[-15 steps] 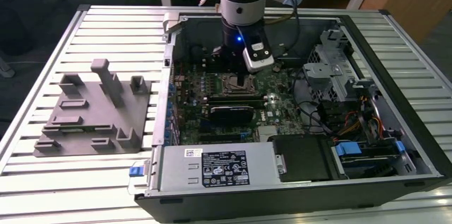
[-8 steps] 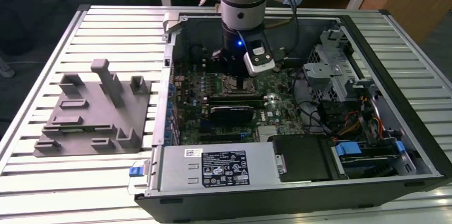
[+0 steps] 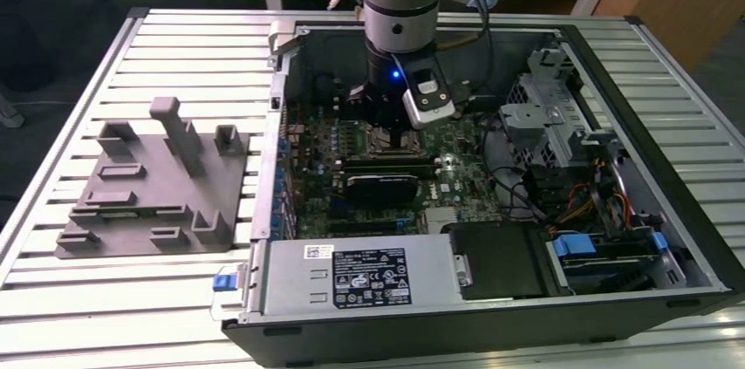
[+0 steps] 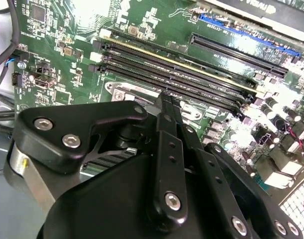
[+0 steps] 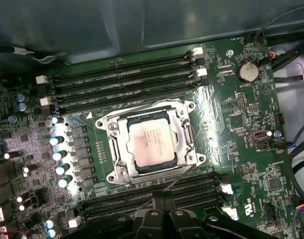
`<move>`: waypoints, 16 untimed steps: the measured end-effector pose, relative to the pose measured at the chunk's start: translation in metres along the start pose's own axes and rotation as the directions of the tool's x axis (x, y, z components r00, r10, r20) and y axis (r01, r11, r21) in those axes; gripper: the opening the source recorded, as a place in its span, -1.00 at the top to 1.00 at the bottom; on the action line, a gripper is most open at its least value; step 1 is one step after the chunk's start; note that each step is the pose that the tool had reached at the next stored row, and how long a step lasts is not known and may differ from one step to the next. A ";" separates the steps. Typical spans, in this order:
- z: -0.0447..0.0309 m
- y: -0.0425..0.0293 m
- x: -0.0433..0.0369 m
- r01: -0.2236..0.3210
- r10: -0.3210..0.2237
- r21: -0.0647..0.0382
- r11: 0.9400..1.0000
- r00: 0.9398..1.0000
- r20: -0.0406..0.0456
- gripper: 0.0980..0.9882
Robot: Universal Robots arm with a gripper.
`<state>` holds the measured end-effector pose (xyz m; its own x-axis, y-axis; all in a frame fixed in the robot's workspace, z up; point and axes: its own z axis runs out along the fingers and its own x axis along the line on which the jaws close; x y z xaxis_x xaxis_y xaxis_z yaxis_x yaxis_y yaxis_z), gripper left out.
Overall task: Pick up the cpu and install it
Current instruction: 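Install the second cpu locking lever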
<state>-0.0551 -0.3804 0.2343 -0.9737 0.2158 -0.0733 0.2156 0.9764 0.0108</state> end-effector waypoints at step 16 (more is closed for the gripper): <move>0.0038 -0.0057 -0.0010 0.002 -0.001 0.013 1.000 0.998 -0.061 0.98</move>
<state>-0.0551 -0.3861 0.2306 -0.9766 0.2146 -0.0125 0.2147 0.9767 -0.0026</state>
